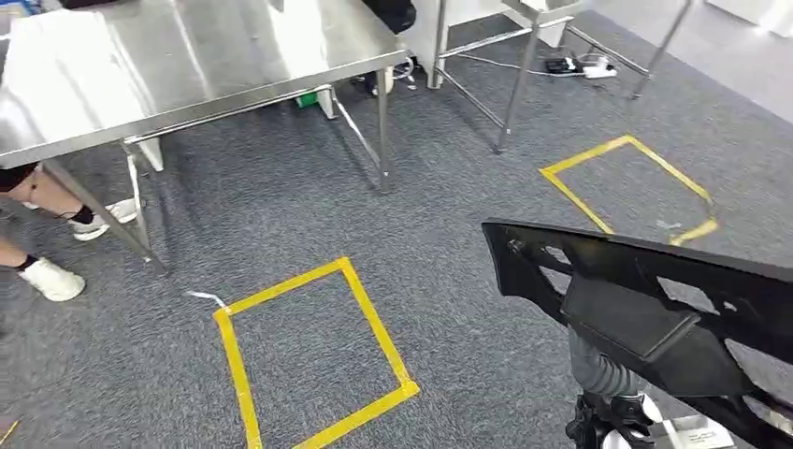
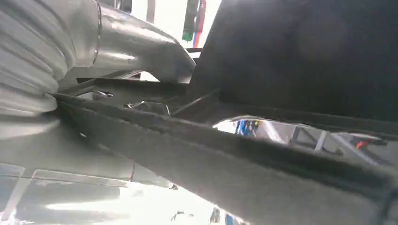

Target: Take the parts from the cabinet and place them on the table.

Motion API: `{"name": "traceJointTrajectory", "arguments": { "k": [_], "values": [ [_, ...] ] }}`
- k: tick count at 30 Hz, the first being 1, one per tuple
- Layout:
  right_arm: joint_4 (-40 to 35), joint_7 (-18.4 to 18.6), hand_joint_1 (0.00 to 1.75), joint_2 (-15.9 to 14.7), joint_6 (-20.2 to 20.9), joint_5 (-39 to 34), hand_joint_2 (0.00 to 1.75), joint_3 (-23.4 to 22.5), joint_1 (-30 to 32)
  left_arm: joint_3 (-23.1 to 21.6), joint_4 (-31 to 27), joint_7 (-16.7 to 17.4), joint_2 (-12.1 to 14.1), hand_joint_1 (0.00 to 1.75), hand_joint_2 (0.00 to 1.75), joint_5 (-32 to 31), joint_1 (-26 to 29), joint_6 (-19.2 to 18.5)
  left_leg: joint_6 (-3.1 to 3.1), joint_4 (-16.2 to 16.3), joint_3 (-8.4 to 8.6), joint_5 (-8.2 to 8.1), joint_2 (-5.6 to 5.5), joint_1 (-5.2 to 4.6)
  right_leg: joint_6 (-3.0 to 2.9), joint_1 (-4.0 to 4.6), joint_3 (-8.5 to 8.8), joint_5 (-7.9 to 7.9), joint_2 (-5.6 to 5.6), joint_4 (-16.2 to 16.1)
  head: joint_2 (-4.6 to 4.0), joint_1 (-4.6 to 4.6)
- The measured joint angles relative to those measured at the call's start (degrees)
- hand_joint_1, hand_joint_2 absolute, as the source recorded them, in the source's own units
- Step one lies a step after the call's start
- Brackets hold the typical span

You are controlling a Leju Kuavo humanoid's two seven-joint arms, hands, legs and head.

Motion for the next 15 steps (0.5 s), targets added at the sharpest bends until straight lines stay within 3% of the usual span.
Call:
{"name": "traceJointTrajectory", "arguments": {
  "k": [1, 4, 5, 6, 7, 9, 10, 11, 12, 13, 14, 15],
  "values": [
    [0.02, 0.00, 1.75, 0.04, 0.00, -0.02, 1.75, 0.02, -0.03, 0.00, 0.00, -0.15, 0.07, 0.00, 1.75, 0.00, -0.03, -0.04, -0.39, 0.28, -0.11, -0.21, -0.61, -0.10, -0.79, 0.18, 0.30, 0.04, -0.86, -0.24, 0.00, -0.04],
    [0.07, 0.00, 1.75, 0.04, 0.00, -0.02, 1.75, -0.04, -0.22, -0.02, 0.02, -0.37, 0.20, 0.00, 1.75, 0.00, 0.05, -0.04, -1.10, -0.17, -0.44, -0.06, -1.66, 0.19, -2.02, 0.49, 0.35, -0.01, -2.22, -0.20, 0.00, -0.20],
    [0.07, 0.00, 1.75, 0.18, 0.00, -0.02, 1.75, -0.04, -0.41, -0.02, 0.04, -0.37, 0.26, 0.00, 1.75, 0.00, 0.05, -0.04, -1.38, 0.33, -0.37, -0.47, -0.40, 0.26, -2.44, -0.16, 0.52, 0.07, -2.83, -0.41, 0.00, -0.20],
    [0.07, -0.02, 1.75, 0.30, 0.00, -0.02, 1.75, -0.07, -0.46, -0.02, 0.07, -0.37, 0.24, 0.00, 1.75, 0.00, 0.06, 0.07, -1.80, 2.13, -1.02, -1.58, 2.54, -0.04, -3.01, -0.04, 0.75, -0.13, -3.39, -0.42, 0.00, -0.40],
    [0.04, -0.04, 1.75, 0.46, 0.00, -0.09, 1.75, -0.11, -0.39, -0.02, 0.09, -0.48, 0.28, 0.00, 1.75, 0.00, 0.00, -0.02, -2.06, 5.49, -2.65, -3.52, 4.02, -0.01, -3.35, 0.08, 0.94, -0.34, -4.00, -0.42, 0.00, -0.79],
    [0.09, -0.04, 1.75, 0.44, -0.02, -0.07, 1.75, -0.24, -0.32, 0.00, 0.09, -0.83, 0.44, 0.00, 1.75, 0.00, -0.46, -0.17, -2.40, 13.91, -6.61, -7.21, 4.89, 0.01, -3.73, 0.30, 1.18, -0.61, -5.61, -0.41, 0.00, -0.79],
    [0.11, -0.04, 1.75, 0.46, 0.00, -0.07, 1.75, -0.26, -0.32, 0.00, 0.09, -0.92, 0.44, 0.00, 1.75, 0.00, -0.73, -0.20, -2.43, 16.78, -7.85, -7.86, 4.91, 0.01, -3.87, 0.38, 1.28, -0.73, -6.52, -0.41, 0.00, -0.79],
    [0.13, -0.04, 1.75, 0.48, 0.00, -0.04, 1.75, -0.26, -0.33, 0.00, 0.09, -0.92, 0.44, 0.00, 1.75, -0.02, -0.81, -0.20, -2.34, 16.65, -7.66, -7.08, 4.95, 0.01, -3.98, 0.48, 1.42, -0.84, -7.29, -0.41, 0.00, -0.79],
    [0.13, -0.04, 1.75, 0.48, -0.02, 0.00, 1.75, -0.26, -0.33, -0.04, 0.09, -0.85, 0.44, 0.00, 1.75, -0.09, -0.76, -0.20, -2.14, 14.37, -6.47, -5.29, 5.19, 0.01, -4.08, 0.57, 1.55, -0.93, -7.90, -0.41, 0.00, -0.81],
    [0.13, -0.04, 1.75, 0.48, -0.04, 0.00, 1.75, -0.28, -0.34, -0.18, 0.13, -0.59, 0.46, 0.00, 1.75, -0.11, -0.65, -0.13, -1.81, 10.02, -4.30, -2.81, 5.85, 0.01, -4.09, 0.70, 1.72, -1.03, -8.53, -0.41, -0.02, -0.79],
    [0.11, -0.04, 1.75, 0.50, -0.04, 0.00, 1.75, -0.33, -0.35, -0.35, 0.22, -0.41, 0.48, 0.00, 1.75, -0.11, -0.50, -0.09, -1.32, 5.22, -1.99, -0.48, 7.33, -0.13, -3.99, 0.83, 1.91, -1.14, -9.07, -0.41, 0.00, -0.81],
    [0.13, -0.04, 1.75, 0.52, -0.04, 0.00, 1.75, -0.35, -0.35, -0.59, 0.28, -0.30, 0.55, 0.00, 1.75, -0.15, -0.33, 0.11, -0.67, 1.68, -0.40, 0.25, 10.69, -0.54, -3.94, 0.89, 1.96, -1.20, -9.50, -0.44, 0.00, -0.72]
  ]
}}
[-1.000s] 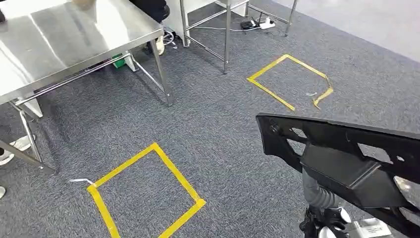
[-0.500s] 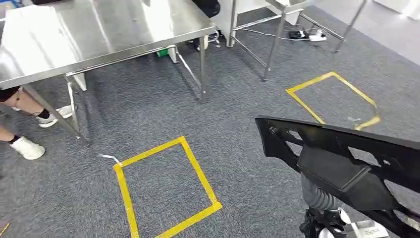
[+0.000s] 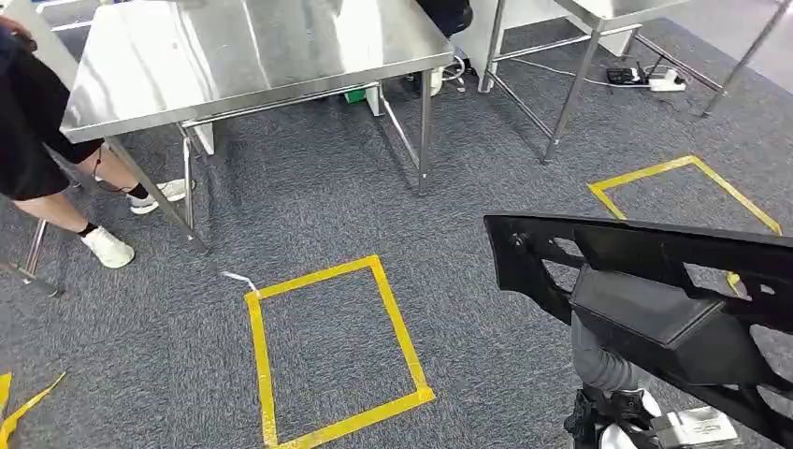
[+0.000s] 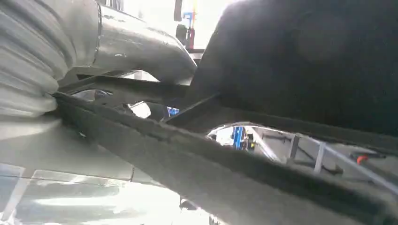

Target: Take the parts from the cabinet and place them on the table.

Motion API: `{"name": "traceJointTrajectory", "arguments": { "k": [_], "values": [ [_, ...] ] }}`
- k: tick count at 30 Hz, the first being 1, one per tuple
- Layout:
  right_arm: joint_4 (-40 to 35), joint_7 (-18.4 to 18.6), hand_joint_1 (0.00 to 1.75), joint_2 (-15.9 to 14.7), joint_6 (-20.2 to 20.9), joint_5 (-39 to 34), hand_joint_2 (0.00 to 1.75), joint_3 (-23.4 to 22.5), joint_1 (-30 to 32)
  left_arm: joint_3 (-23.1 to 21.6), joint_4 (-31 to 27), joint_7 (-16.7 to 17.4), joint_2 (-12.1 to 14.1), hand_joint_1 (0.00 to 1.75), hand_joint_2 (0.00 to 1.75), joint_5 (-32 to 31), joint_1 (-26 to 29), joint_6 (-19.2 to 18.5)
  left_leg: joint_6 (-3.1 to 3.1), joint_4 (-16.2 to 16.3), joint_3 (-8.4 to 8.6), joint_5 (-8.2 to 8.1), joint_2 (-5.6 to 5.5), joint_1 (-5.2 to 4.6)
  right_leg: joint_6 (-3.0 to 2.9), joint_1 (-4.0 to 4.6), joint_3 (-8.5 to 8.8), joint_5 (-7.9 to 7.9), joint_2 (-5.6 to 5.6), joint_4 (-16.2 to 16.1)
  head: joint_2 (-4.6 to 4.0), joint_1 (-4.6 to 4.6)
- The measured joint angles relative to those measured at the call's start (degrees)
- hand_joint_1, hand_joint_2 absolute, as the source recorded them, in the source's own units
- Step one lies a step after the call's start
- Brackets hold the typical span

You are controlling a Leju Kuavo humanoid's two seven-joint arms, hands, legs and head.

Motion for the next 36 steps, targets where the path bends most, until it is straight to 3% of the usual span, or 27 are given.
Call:
{"name": "traceJointTrajectory", "arguments": {
  "k": [1, 4, 5, 6, 7, 8, 10, 11, 12, 14, 15, 16, 17, 19, 20, 21, 22, 23, 25, 26, 27, 28, 30, 32, 34, 36],
  "values": [
    [-0.02, -0.02, 1.75, 0.00, -0.02, -0.02, 1.75, -0.07, 0.05, -0.22, 0.09, 0.04, 0.07, 0.00, 1.75, -0.02, 0.03, 0.11, 0.22, -1.40, 0.19, -0.70, 1.23, -0.78, 0.38, 0.87, -0.17, -0.19, -0.74, 0.23, 0.00, -0.02],
    [0.00, 0.02, 1.75, 0.04, -0.02, -0.04, 1.75, -0.24, 0.05, -0.42, 0.09, 0.09, 0.24, 0.00, 1.75, -0.04, 0.51, -0.07, 0.87, -1.38, -0.44, -0.45, -1.26, -0.94, 0.95, 0.65, 0.04, -0.13, -3.27, -0.10, 0.00, -0.17],
    [-0.09, 0.02, 1.75, 0.04, -0.02, -0.04, 1.75, -0.24, 0.03, -0.48, 0.09, 0.09, 0.18, 0.00, 1.75, -0.11, 0.46, -0.06, 1.32, -2.10, 0.31, 0.14, -2.33, -0.60, 1.37, 1.00, 0.24, -0.49, -3.98, -0.08, 0.00, -0.06],
    [-0.06, 0.04, 1.75, 0.02, -0.04, -0.02, 1.75, -0.39, 0.00, -0.53, 0.09, 0.11, -0.11, 0.00, 1.75, -0.15, 0.52, -0.06, 1.38, -2.51, 0.48, 0.50, -2.99, -0.20, 1.69, 0.54, -0.04, -0.99, -0.56, 0.94, -0.02, 0.05],
    [-0.09, -0.06, 1.75, 0.04, -0.07, 0.02, 1.75, -0.59, 0.06, -0.63, 0.09, 0.15, -0.09, 0.00, 1.75, -0.20, 0.39, -0.06, 1.58, -2.55, 0.44, 0.61, -3.74, 0.09, 1.53, 0.46, -1.37, -2.44, 2.62, 3.80, 0.00, 0.15],
    [-0.06, -0.07, 1.75, 0.02, -0.07, 0.05, 1.75, -0.61, 0.26, -0.75, 0.09, 0.15, -0.11, 0.00, 1.75, -0.20, 0.33, -0.06, 1.64, -2.55, 0.40, 0.66, -4.64, 0.25, 1.34, 0.30, -3.52, -4.23, 4.08, 8.20, 0.00, 0.57],
    [-0.04, 0.00, 1.75, 0.00, -0.09, 0.09, 1.75, -0.76, 0.74, -0.83, 0.09, 0.15, -0.28, 0.00, 1.75, -0.20, 0.32, -0.09, 1.67, -2.48, 0.30, 0.68, -6.38, 0.27, 1.39, 0.20, -7.63, -6.61, 4.72, 16.14, 0.00, 0.59],
    [-0.04, 0.00, 1.75, 0.00, -0.09, 0.09, 1.75, -0.81, 0.83, -0.83, 0.09, 0.13, -0.35, 0.00, 1.75, -0.20, 0.32, -0.11, 1.65, -2.46, 0.33, 0.68, -7.19, 0.27, 1.74, 0.12, -8.35, -6.46, 4.75, 17.11, 0.00, 0.59],
    [-0.04, -0.02, 1.75, 0.00, -0.09, 0.09, 1.75, -0.81, 0.77, -0.85, 0.09, 0.02, -0.39, 0.00, 1.75, -0.20, 0.32, -0.15, 1.61, -2.42, 0.44, 0.66, -7.99, 0.31, 2.31, 0.03, -7.68, -5.21, 4.77, 15.27, -0.02, 0.57],
    [-0.04, -0.02, 1.75, 0.00, -0.09, 0.13, 1.75, -0.81, 0.76, -0.90, 0.09, -0.17, -0.52, 0.00, 1.75, -0.20, 0.32, -0.24, 1.29, -2.30, 0.79, 0.47, -9.61, 0.50, 3.71, -0.34, -3.43, -0.80, 5.59, 5.96, 0.00, 0.57],
    [-0.04, -0.02, 1.75, 0.00, -0.09, 0.15, 1.75, -0.85, 0.75, -0.96, 0.09, -0.28, -0.55, 0.00, 1.75, -0.20, 0.32, -0.24, 0.93, -2.09, 0.67, 0.25, -10.28, 0.57, 4.29, -0.84, -1.30, 0.99, 8.20, 0.99, 0.00, 0.64],
    [-0.02, -0.04, 1.75, 0.00, -0.09, 0.18, 1.75, -0.85, 0.76, -1.01, 0.09, -0.35, -0.55, 0.00, 1.75, -0.20, 0.23, -0.24, 0.50, -1.67, 0.32, 0.03, -10.73, 0.20, 3.70, -0.83, -0.59, 0.25, 9.64, 0.13, 0.00, 0.61],
    [-0.06, -0.04, 1.75, 0.02, -0.09, 0.18, 1.75, -0.87, 0.77, -1.05, 0.09, -0.44, -0.52, 0.00, 1.75, -0.20, 0.20, -0.24, 0.23, -1.62, -0.04, 0.16, -11.36, 0.32, 3.02, -0.83, -0.62, 0.48, 8.85, 0.06, 0.00, 0.48],
    [-0.04, -0.04, 1.75, -0.04, -0.09, 0.15, 1.75, -0.94, 0.84, -1.05, 0.09, -0.61, -0.46, 0.00, 1.75, -0.20, 0.23, -0.24, -0.20, -1.96, -0.31, 0.40, -12.29, 0.59, 2.29, -0.42, -0.61, 0.37, 7.80, 0.14, 0.00, 0.51],
    [-0.04, -0.07, 1.75, 0.00, -0.09, 0.15, 1.75, -0.98, 0.72, -1.07, 0.09, -0.72, -0.33, 0.00, 1.75, -0.20, 0.21, -0.24, -0.38, -1.79, -0.31, 0.20, -12.78, 0.60, 1.95, -0.99, -0.39, 0.44, 7.20, -0.08, 0.00, 0.44],
    [-0.06, -0.07, 1.75, 0.02, -0.07, 0.15, 1.75, -1.01, 0.62, -1.09, 0.09, -0.83, -0.35, 0.00, 1.75, -0.20, 0.23, -0.24, -0.65, -1.01, -0.34, -0.39, -11.04, 0.55, 1.57, -1.06, -0.15, 0.38, 6.67, -0.17, 0.00, 0.46],
    [-0.06, -0.15, 1.75, 0.07, -0.07, 0.18, 1.75, -1.05, 0.72, -1.09, 0.11, -0.88, -0.35, 0.00, 1.75, -0.20, 0.24, -0.20, -0.97, 1.52, -1.57, -1.93, -8.15, 0.39, 1.00, -1.02, 0.06, 0.06, 6.24, -0.18, 0.00, -0.09],
    [-0.06, -0.26, 1.75, 0.09, -0.07, 0.20, 1.75, -1.09, 0.85, -1.09, 0.09, -1.09, -0.24, 0.00, 1.75, -0.20, 0.11, -0.30, -1.26, 5.73, -3.58, -4.05, -6.68, 0.48, 0.66, -0.93, 0.19, -0.07, 5.69, -0.18, -0.02, -0.09],
    [-0.06, -0.35, 1.75, 0.09, -0.15, 0.29, 1.75, -1.22, 1.01, -1.07, 0.09, -1.44, -0.11, 0.00, 1.75, -0.20, -0.42, -0.41, -1.58, 14.08, -7.31, -7.34, -5.81, 0.47, 0.16, -0.62, 0.35, -0.29, 4.50, -0.17, 0.00, -0.11],
    [-0.06, -0.39, 1.75, 0.09, -0.20, 0.29, 1.75, -1.22, 1.06, -1.07, 0.09, -1.44, -0.09, 0.00, 1.75, -0.20, -0.60, -0.44, -1.63, 15.72, -7.89, -7.30, -5.76, 0.47, 0.06, -0.58, 0.46, -0.36, 4.09, -0.17, 0.00, -0.04],
    [-0.06, -0.39, 1.75, 0.09, -0.20, 0.29, 1.75, -1.22, 1.05, -1.07, 0.09, -1.44, -0.09, 0.00, 1.75, -0.20, -0.59, -0.44, -1.53, 14.71, -7.23, -6.01, -5.74, 0.48, 0.01, -0.53, 0.58, -0.41, 3.91, -0.17, 0.00, -0.08],
    [-0.06, -0.44, 1.75, 0.09, -0.20, 0.29, 1.75, -1.22, 1.05, -1.09, 0.09, -1.38, -0.09, 0.00, 1.75, -0.20, -0.53, -0.39, -1.34, 11.65, -5.65, -3.91, -5.59, 0.48, -0.04, -0.52, 0.73, -0.46, 3.81, -0.17, 0.00, -0.08],
    [-0.09, -0.59, 1.75, 0.13, -0.63, 0.57, 1.75, -1.27, 1.05, -1.18, 0.11, -1.22, 0.00, 0.00, 1.75, -0.20, -0.08, -0.22, -0.62, 2.00, -1.13, 1.06, -4.83, 0.45, 0.15, -0.46, 1.00, -0.61, 3.78, -0.17, 0.00, -0.11],
    [-0.09, -0.74, 1.75, 0.24, -1.12, 0.88, 1.75, -1.31, 1.06, -1.31, 0.20, -1.22, 0.07, 0.00, 1.75, -0.20, 0.26, -0.09, -0.21, -1.26, 0.11, -0.15, -4.47, 0.06, 0.46, 0.28, 0.47, -0.66, 3.74, 0.01, 0.00, -0.09],
    [-0.15, -0.74, 1.75, 0.26, -1.22, 1.07, 1.75, -1.38, 1.29, -1.53, 0.20, -1.27, 0.02, 0.00, 1.75, -0.20, 0.38, -0.22, -0.66, -1.65, -0.09, -0.04, -4.58, 0.19, 0.37, 0.49, 0.04, -0.63, 3.63, 0.00, 0.00, 0.20],
    [-0.15, -0.74, 1.75, 0.31, -1.20, 1.20, 1.75, -1.40, 1.29, -1.71, 0.20, -1.40, -0.02, 0.00, 1.75, -0.17, 0.45, -0.26, -0.54, -1.65, -0.11, -0.02, -4.80, -0.06, 0.51, 0.31, 0.21, -0.55, 3.44, -0.13, 0.00, 0.22]
  ]
}}
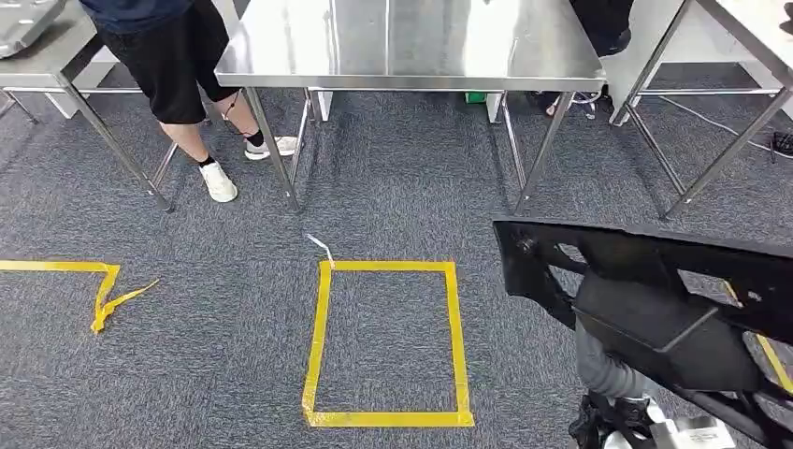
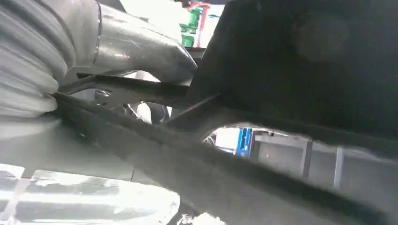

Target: Take the parts from the cabinet and place them on the table.

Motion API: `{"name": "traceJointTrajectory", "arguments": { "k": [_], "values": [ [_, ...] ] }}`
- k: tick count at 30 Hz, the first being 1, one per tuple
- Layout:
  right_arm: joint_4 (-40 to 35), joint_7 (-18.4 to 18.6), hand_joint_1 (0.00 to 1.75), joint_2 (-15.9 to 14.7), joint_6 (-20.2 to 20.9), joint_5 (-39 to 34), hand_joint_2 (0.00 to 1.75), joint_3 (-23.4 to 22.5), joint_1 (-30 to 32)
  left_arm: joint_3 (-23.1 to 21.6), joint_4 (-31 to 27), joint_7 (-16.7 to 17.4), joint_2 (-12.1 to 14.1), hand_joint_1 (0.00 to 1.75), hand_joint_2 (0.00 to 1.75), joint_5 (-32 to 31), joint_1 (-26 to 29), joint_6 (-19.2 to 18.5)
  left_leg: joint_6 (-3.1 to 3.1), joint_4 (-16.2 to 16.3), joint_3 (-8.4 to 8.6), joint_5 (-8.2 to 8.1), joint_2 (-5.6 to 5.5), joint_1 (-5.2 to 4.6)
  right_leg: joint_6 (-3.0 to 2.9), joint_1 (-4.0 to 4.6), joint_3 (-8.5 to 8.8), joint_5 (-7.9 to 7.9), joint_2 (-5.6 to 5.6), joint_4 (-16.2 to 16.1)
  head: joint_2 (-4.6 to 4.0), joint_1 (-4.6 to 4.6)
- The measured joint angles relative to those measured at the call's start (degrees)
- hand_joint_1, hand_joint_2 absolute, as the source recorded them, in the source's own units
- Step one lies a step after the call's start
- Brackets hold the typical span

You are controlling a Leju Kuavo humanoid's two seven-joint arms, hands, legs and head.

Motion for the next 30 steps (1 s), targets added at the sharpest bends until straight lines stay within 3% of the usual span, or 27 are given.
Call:
{"name": "traceJointTrajectory", "arguments": {
  "k": [5, 11, 12, 13, 14, 15, 17, 18, 19, 20, 21, 23, 24, 25, 26, 28, 29, 30],
  "values": [
    [0.00, 0.00, 1.75, 0.06, -0.02, 0.04, 1.75, 0.00, -0.03, -0.13, 0.00, -0.13, -0.04, 0.00, 1.75, 0.00, 0.01, 0.00, 0.39, 0.01, 0.14, -0.08, -0.02, -0.08, 0.41, -0.07, 0.40, 0.25, 0.00, -0.57, 0.00, -0.02],
    [0.00, 0.00, 1.75, 0.13, 0.00, 0.04, 1.75, -0.02, -0.14, -0.17, 0.02, -0.46, 0.09, 0.00, 1.75, 0.02, 0.13, 0.02, 1.66, 0.12, 0.05, -0.49, -0.05, -0.66, 1.39, -0.65, 0.62, 0.55, -0.08, -1.13, 0.00, -0.09],
    [0.07, 0.02, 1.75, 0.13, 0.11, 0.04, 1.75, -0.02, -0.12, -0.17, 0.02, -0.46, 0.11, 0.00, 1.75, 0.07, 0.17, 0.02, 2.06, -0.24, -0.40, -0.32, -0.09, -0.58, 2.23, -0.66, 0.76, 1.19, -0.06, -0.13, 0.00, -0.11],
    [0.07, 0.00, 1.75, 0.13, 0.18, 0.04, 1.75, -0.02, -0.14, -0.17, 0.02, -0.46, 0.11, 0.00, 1.75, 0.11, 0.18, 0.04, 2.71, -0.51, 0.03, -0.82, -0.33, -0.39, 2.54, -0.76, 0.86, 1.32, -0.07, -0.02, 0.00, -0.04],
    [0.09, 0.02, 1.75, 0.11, 0.22, 0.04, 1.75, -0.04, -0.21, -0.17, 0.02, -0.46, 0.05, 0.00, 1.75, 0.17, 0.20, 0.07, 3.00, -0.99, 1.26, -0.41, -0.43, -0.01, 2.55, -0.80, -0.21, 0.76, 0.15, 0.95, 0.00, -0.09],
    [0.09, 0.02, 1.75, 0.09, 0.33, 0.04, 1.75, -0.04, -0.32, -0.17, 0.02, -0.44, -0.09, 0.00, 1.75, 0.24, 0.17, 0.09, 3.16, -1.06, 1.34, -0.49, -0.45, 0.09, 2.45, -0.79, -0.94, -0.06, 0.79, 2.81, -0.02, 0.24],
    [0.28, 0.00, 1.75, 0.04, 0.77, 0.04, 1.75, 0.02, -0.61, -0.17, 0.02, -0.39, -0.22, 0.00, 1.75, 0.35, 0.20, 0.28, 3.19, -1.04, 1.39, -0.47, -0.58, 0.16, 1.92, -0.80, -5.21, -3.44, 1.31, 10.57, 0.00, 0.41],
    [0.53, 0.02, 1.75, 0.02, 0.88, 0.04, 1.75, 0.02, -0.58, -0.17, 0.02, -0.39, -0.26, 0.00, 1.75, 0.39, 0.22, 0.37, 3.17, -1.01, 1.36, -0.50, -0.66, 0.16, 1.88, -0.85, -7.61, -4.82, 1.37, 14.65, 0.00, 0.44],
    [0.85, 0.02, 1.75, -0.06, 1.07, 0.02, 1.75, 0.02, -0.60, -0.17, 0.02, -0.37, -0.31, 0.00, 1.75, 0.39, 0.28, 0.46, 3.02, -0.99, 1.42, -0.59, -0.78, 0.20, 2.18, -0.97, -9.14, -5.15, 1.38, 16.89, 0.00, 0.50],
    [1.05, 0.02, 1.75, -0.13, 1.25, 0.00, 1.75, 0.02, -0.63, -0.17, 0.02, -0.37, -0.35, 0.00, 1.75, 0.42, 0.32, 0.52, 2.81, -0.95, 1.58, -0.73, -0.99, 0.31, 2.43, -1.13, -9.44, -4.59, 1.38, 16.56, 0.00, 0.41],
    [1.29, 0.02, 1.75, -0.24, 1.29, 0.00, 1.75, 0.02, -0.65, -0.15, 0.02, -0.37, -0.37, 0.00, 1.75, 0.42, 0.33, 0.52, 2.43, -0.91, 1.89, -0.99, -1.28, 0.50, 3.27, -1.35, -8.32, -2.75, 1.38, 13.42, 0.00, 0.52],
    [1.62, 0.15, 1.75, -0.35, 1.36, 0.02, 1.75, 0.02, -0.67, -0.17, 0.02, -0.37, -0.42, 0.00, 1.75, 0.42, 0.36, 0.55, 1.40, -0.77, 3.04, -1.72, -1.65, 0.99, 5.07, -1.95, -3.88, 2.50, 1.42, 3.03, 0.00, 0.52],
    [1.85, 0.20, 1.75, -0.37, 1.36, 0.02, 1.75, 0.04, -0.71, -0.17, 0.09, -0.39, -0.24, 0.00, 1.75, 0.39, 0.44, 0.55, 0.82, -0.73, 2.71, -2.11, -1.68, 0.97, 5.29, -2.13, -3.07, 2.59, 1.85, 1.08, 0.00, 0.64],
    [1.99, 0.26, 1.75, -0.35, 1.38, 0.04, 1.75, 0.07, -0.69, -0.20, 0.15, -0.42, -0.17, 0.00, 1.75, 0.39, 0.40, 0.55, 0.42, -0.31, 3.12, -2.37, -1.73, 0.92, 3.40, -1.55, -3.37, 0.26, 1.70, 0.54, 0.00, 0.77],
    [2.01, 0.46, 1.75, -0.31, 1.38, 0.09, 1.75, 0.07, -0.55, -0.20, 0.15, -0.52, -0.20, 0.00, 1.75, 0.35, 0.40, 0.52, 0.04, -0.28, 2.81, -2.76, -1.72, 0.87, 2.52, -1.40, -2.80, 1.54, 1.66, 0.77, 0.00, 0.55],
    [1.99, 0.59, 1.75, -0.35, 1.38, 0.15, 1.75, 0.00, -0.56, -0.22, 0.17, -0.55, -0.20, 0.00, 1.75, 0.33, 0.40, 0.52, -0.24, -0.18, 3.57, -2.99, -1.72, 1.10, 1.45, -1.30, -2.27, 1.26, 1.75, 0.89, 0.00, 0.51],
    [1.95, 0.61, 1.75, -0.28, 1.38, 0.15, 1.75, -0.02, -0.55, -0.22, 0.17, -0.52, -0.20, 0.00, 1.75, 0.33, 0.38, 0.52, -0.48, 0.81, 2.91, -2.83, -1.37, 1.30, 1.14, -1.47, -1.56, 1.08, 1.84, 0.66, 0.00, 0.42],
    [1.86, 0.68, 1.75, -0.28, 1.38, 0.15, 1.75, -0.02, -0.57, -0.24, 0.20, -0.55, -0.20, 0.00, 1.75, 0.33, 0.32, 0.52, -0.76, 3.74, 1.63, -2.26, -0.90, 1.34, 0.67, -1.42, -0.92, 0.68, 1.73, 0.64, 0.00, 0.42]
  ]
}}
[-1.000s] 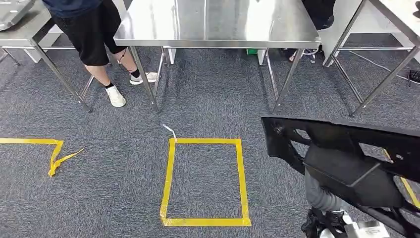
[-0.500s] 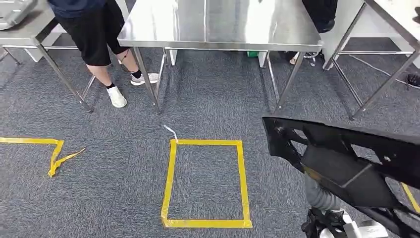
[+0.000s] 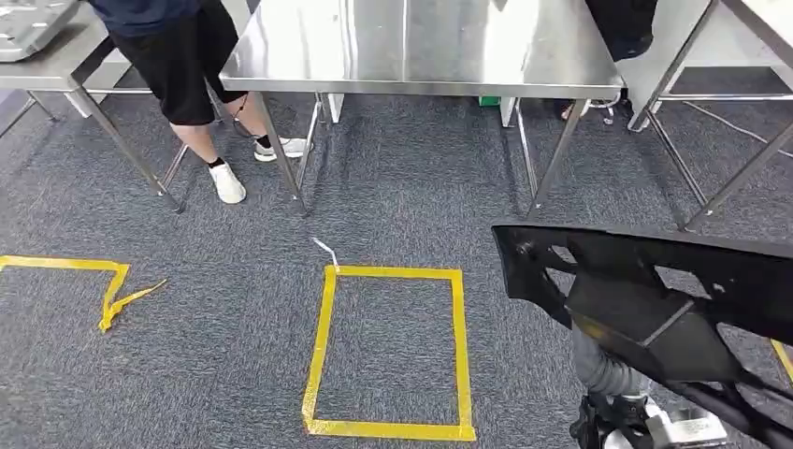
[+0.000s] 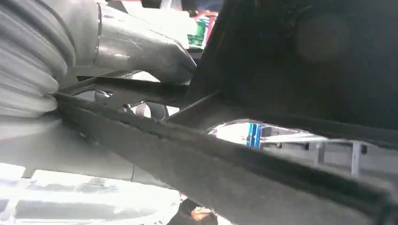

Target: Take the parts from the cabinet and place them on the table.

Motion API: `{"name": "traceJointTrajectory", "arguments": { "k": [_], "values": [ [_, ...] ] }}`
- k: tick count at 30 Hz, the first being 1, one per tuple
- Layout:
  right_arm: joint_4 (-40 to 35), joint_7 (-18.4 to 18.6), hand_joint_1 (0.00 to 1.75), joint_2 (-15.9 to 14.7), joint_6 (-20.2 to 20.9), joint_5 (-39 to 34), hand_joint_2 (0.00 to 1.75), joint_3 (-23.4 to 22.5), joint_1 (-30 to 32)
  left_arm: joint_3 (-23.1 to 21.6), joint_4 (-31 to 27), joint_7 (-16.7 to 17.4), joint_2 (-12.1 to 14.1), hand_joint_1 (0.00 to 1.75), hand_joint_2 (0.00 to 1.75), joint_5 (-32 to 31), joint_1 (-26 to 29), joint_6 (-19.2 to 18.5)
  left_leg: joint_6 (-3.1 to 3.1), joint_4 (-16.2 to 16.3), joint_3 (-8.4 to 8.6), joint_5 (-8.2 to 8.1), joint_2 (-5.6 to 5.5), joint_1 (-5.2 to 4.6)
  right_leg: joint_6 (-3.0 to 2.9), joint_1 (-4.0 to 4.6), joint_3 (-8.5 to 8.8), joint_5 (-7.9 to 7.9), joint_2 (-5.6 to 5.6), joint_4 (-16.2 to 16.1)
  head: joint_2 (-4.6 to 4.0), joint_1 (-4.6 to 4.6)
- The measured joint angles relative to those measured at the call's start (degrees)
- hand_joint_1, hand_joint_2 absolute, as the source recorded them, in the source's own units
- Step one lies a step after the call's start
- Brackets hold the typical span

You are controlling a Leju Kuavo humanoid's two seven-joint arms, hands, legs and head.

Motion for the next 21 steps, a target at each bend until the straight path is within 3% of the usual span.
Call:
{"name": "traceJointTrajectory", "arguments": {
  "k": [1, 3, 4, 5, 6, 7, 9, 10, 11, 12, 13, 14, 15, 16, 19, 20, 21],
  "values": [
    [-0.02, -0.02, 1.75, 0.04, 0.00, 0.02, 1.75, -0.02, -0.01, 0.02, 0.00, -0.15, 0.02, 0.00, 1.75, 0.00, -0.05, -0.13, -0.19, 3.68, -2.17, -0.34, 0.13, -0.02, -0.50, 0.07, 0.37, -0.35, -0.03, 0.00, 0.00, -0.18],
    [-0.02, 0.06, 1.75, 0.11, 0.00, 0.22, 1.75, -0.09, 0.10, 0.07, 0.00, -0.59, 0.15, 0.00, 1.75, 0.00, -0.63, -0.52, -0.56, 11.07, -7.17, -3.48, 0.19, -0.19, -1.15, 0.34, 1.21, -1.23, -0.16, 0.00, 0.00, -0.20],
    [-0.02, 0.06, 1.75, 0.15, 0.00, 0.30, 1.75, -0.09, 0.12, 0.07, 0.00, -0.61, 0.15, 0.00, 1.75, 0.00, -0.95, -0.55, -0.48, 13.02, -8.71, -4.88, 0.20, -0.32, -1.26, 0.49, 1.77, -1.72, -0.17, 0.00, 0.00, -0.24],
    [0.00, 0.06, 1.75, 0.20, 0.00, 0.33, 1.75, -0.09, 0.12, 0.07, 0.00, -0.61, 0.15, 0.00, 1.75, 0.00, -1.10, -0.55, -0.33, 12.97, -9.17, -4.94, 0.21, -0.44, -1.36, 0.62, 2.39, -2.21, -0.15, -0.01, 0.00, -0.22],
    [-0.02, 0.11, 1.75, 0.24, 0.02, 0.35, 1.75, -0.09, 0.18, 0.04, 0.00, -0.61, 0.13, 0.00, 1.75, 0.00, -1.14, -0.55, 0.08, 11.15, -8.86, -3.58, 0.21, -0.58, -1.45, 0.82, 3.14, -2.75, -0.06, -0.03, -0.02, -0.24],
    [-0.02, 0.11, 1.75, 0.31, 0.02, 0.39, 1.75, -0.13, 0.28, 0.04, 0.00, -0.57, 0.15, 0.00, 1.75, 0.00, -1.12, -0.52, 0.71, 7.91, -7.98, -1.04, 0.28, -0.82, -1.51, 0.95, 3.86, -3.23, -0.03, -0.08, 0.00, -0.27],
    [-0.02, 0.11, 1.75, 0.37, 0.20, 1.01, 1.75, -0.15, 0.43, 0.00, 0.07, -0.41, 0.22, 0.00, 1.75, 0.00, -0.80, -0.50, 2.50, -0.59, -6.20, 5.69, 0.89, -1.85, -1.41, 1.16, 4.71, -4.21, -0.05, -0.20, 0.00, -0.22],
    [0.00, 0.17, 1.75, 0.44, 0.24, 1.44, 1.75, -0.17, 0.68, -0.02, 0.18, -0.41, 0.42, 0.00, 1.75, 0.02, -0.77, -0.50, 2.97, 0.41, -6.53, 3.79, 1.15, -2.36, -1.07, 1.34, 5.21, -4.44, -0.09, -0.47, -0.02, 0.11],
    [-0.04, 0.22, 1.75, 0.42, 0.26, 1.95, 1.75, -0.22, 0.74, -0.13, 0.18, -0.39, 0.37, 0.00, 1.75, 0.02, -0.69, -0.52, 3.43, -1.82, -5.96, 2.98, 1.33, -2.76, -0.76, 1.19, 5.03, -4.64, -0.19, -0.79, 0.00, -0.07],
    [-0.04, 0.61, 1.75, 0.50, 0.24, 2.49, 1.75, -0.22, 0.88, -0.26, 0.15, -0.37, 0.37, 0.00, 1.75, 0.00, -0.62, -0.63, 3.55, -2.52, -5.19, 3.77, 1.30, -2.84, -0.43, 1.23, 5.27, -4.58, -0.30, -0.84, 0.00, -0.46],
    [-0.07, 0.76, 1.75, 0.50, 0.13, 3.11, 1.75, -0.24, 1.01, -0.26, 0.18, -0.37, 0.31, 0.00, 1.75, 0.02, -0.55, -0.59, 3.82, -3.25, -5.20, 3.51, 1.08, -2.89, 0.10, 1.27, 6.06, -3.95, -0.41, -0.37, 0.00, -0.31],
    [-0.18, 0.88, 1.75, 0.48, 0.00, 3.32, 1.75, -0.26, 1.00, -0.28, 0.15, -0.31, 0.22, 0.00, 1.75, 0.02, -0.48, -0.61, 4.08, -3.94, -3.12, 3.55, 0.68, -2.48, 0.13, 1.39, 6.49, -4.06, -0.48, -0.33, 0.00, -0.46],
    [-0.17, 1.07, 1.75, 0.46, -0.02, 3.54, 1.75, -0.26, 0.98, -0.35, 0.15, -0.26, 0.00, 0.00, 1.75, 0.02, -0.33, -0.61, 3.97, -4.60, -1.94, 3.31, 0.84, -2.20, 0.17, 1.27, 5.89, -4.31, -0.37, 1.44, -0.02, -0.16],
    [-0.20, 1.07, 1.75, 0.46, -0.02, 3.69, 1.75, -0.26, 0.69, -0.50, 0.15, -0.24, -0.02, 0.00, 1.75, 0.04, -0.33, -0.63, 4.21, -4.64, -1.37, 2.99, 0.74, -2.11, 0.19, 1.28, 4.13, -4.50, -0.23, 4.71, -0.02, -0.18],
    [-0.17, 1.42, 1.75, 0.44, -0.02, 4.11, 1.75, -0.24, 1.03, -0.72, 0.15, -0.17, -0.15, 0.00, 1.75, 0.09, -0.13, -0.68, 4.12, -4.64, -0.24, 1.52, 0.34, -2.02, 0.11, 0.92, -4.10, -7.86, -0.16, 14.81, -0.02, 0.06],
    [-0.15, 1.42, 1.75, 0.42, -0.02, 4.15, 1.75, -0.24, 1.06, -0.72, 0.15, -0.17, -0.17, 0.00, 1.75, 0.11, 0.05, -0.70, 3.97, -4.64, 0.39, 0.94, 0.19, -1.97, 0.55, 0.78, -5.93, -8.11, -0.17, 15.67, -0.02, 0.00],
    [-0.15, 1.53, 1.75, 0.39, 0.00, 4.35, 1.75, -0.24, 0.97, -0.70, 0.15, -0.17, -0.17, 0.00, 1.75, 0.15, 0.19, -0.72, 3.74, -4.64, 1.21, 0.25, 0.08, -1.87, 1.24, 0.61, -6.51, -7.40, -0.17, 14.12, -0.02, -0.05]
  ]
}}
